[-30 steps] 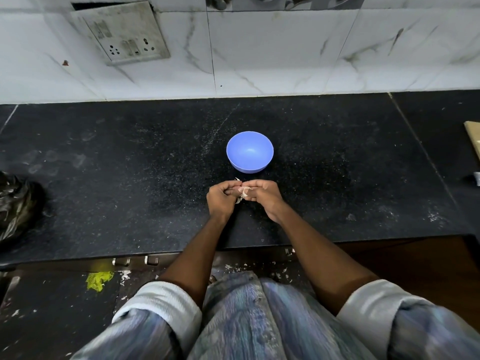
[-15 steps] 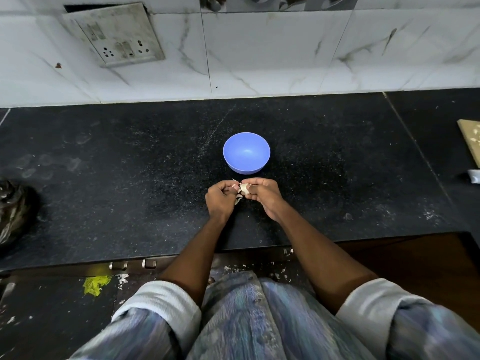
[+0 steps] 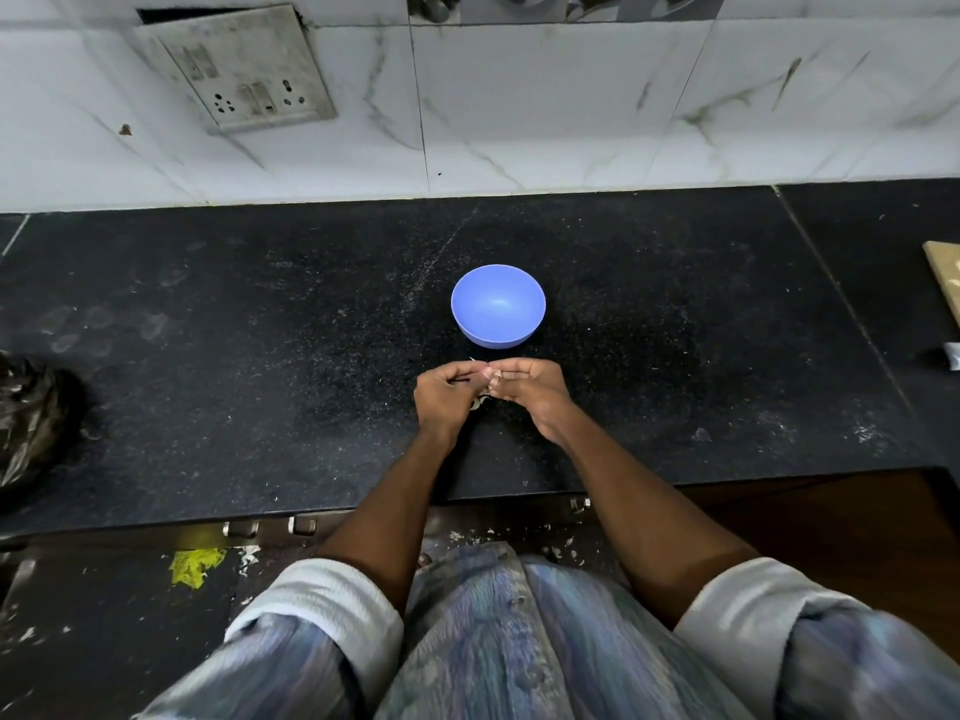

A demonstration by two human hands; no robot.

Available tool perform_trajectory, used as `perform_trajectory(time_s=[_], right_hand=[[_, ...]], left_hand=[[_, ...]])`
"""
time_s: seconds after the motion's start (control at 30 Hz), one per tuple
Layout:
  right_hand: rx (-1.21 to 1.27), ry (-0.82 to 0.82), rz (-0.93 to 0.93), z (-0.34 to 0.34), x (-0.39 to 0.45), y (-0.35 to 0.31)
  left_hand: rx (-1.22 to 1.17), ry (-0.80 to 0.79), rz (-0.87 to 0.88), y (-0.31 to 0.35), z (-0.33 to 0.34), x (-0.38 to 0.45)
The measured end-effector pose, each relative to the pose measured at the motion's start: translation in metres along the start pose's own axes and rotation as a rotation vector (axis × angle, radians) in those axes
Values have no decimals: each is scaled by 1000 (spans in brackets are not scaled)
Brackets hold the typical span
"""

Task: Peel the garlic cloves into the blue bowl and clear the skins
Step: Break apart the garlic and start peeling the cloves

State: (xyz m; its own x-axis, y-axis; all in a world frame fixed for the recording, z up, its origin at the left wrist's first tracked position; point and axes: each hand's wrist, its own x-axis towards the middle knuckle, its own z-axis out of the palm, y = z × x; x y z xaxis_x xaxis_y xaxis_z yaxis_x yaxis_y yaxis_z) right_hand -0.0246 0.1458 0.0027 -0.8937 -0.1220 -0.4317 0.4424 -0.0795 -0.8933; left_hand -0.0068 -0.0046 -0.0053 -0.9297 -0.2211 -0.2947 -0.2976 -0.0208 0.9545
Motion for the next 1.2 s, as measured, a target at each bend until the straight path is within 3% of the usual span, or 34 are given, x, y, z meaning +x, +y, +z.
perform_trajectory(time_s=[0.2, 0.53, 0.67, 0.83, 1.1, 1.2], right_hand=[[32, -44, 5, -6, -3, -1], [119, 42, 35, -5, -4, -1], [146, 49, 38, -1, -2, -1], [226, 46, 52, 0, -3, 0], [322, 74, 98, 7, -3, -2], [313, 104, 109, 10, -1, -3]], left_hand=[[-39, 70, -69, -3, 6, -5], [183, 168, 54, -1, 21, -7], [124, 129, 11, -6, 21, -7], [-116, 95, -89, -4, 28, -9], [128, 377, -34, 10, 43, -15], [134, 414, -36, 14, 43, -16]])
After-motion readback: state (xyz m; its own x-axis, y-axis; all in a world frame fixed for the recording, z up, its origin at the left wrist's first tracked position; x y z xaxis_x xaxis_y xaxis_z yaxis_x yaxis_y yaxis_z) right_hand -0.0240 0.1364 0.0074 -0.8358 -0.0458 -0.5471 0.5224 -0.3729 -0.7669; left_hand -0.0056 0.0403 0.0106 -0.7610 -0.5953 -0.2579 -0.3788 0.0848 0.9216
